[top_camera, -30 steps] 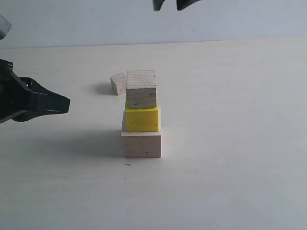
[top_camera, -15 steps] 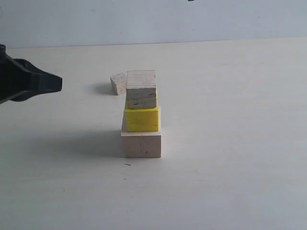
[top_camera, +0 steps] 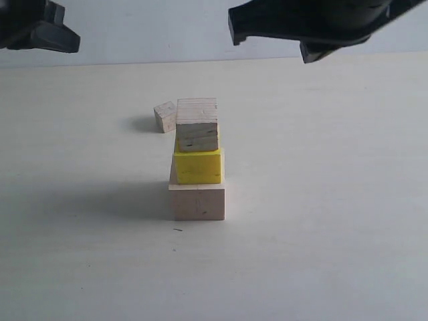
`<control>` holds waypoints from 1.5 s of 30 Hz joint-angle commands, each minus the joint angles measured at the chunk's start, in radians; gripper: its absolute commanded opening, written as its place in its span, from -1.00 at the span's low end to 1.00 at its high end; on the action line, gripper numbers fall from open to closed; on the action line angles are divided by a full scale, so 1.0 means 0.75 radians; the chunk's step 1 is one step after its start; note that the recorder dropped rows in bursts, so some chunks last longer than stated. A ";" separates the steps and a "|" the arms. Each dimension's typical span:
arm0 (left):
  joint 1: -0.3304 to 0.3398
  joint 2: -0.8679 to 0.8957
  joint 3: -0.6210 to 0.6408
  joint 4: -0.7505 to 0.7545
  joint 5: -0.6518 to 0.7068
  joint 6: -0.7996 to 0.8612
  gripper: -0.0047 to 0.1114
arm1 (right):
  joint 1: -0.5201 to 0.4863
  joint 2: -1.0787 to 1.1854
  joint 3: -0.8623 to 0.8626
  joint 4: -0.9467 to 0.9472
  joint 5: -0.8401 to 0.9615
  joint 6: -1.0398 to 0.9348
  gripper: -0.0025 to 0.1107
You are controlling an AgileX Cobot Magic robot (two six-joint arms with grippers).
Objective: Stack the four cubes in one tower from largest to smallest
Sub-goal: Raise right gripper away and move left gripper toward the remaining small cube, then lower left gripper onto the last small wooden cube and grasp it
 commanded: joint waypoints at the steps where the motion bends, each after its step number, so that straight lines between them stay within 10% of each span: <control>1: 0.002 0.165 -0.188 0.010 0.095 0.135 -0.47 | 0.001 -0.099 0.091 0.038 -0.025 -0.010 -0.96; 9: 0.002 0.402 -0.241 0.015 0.099 0.474 0.14 | 0.001 -0.244 0.131 0.046 0.006 -0.010 -0.96; 45: 0.000 0.620 -0.241 -0.304 -0.095 0.994 0.35 | 0.001 -0.430 0.131 -0.037 -0.042 -0.088 -0.96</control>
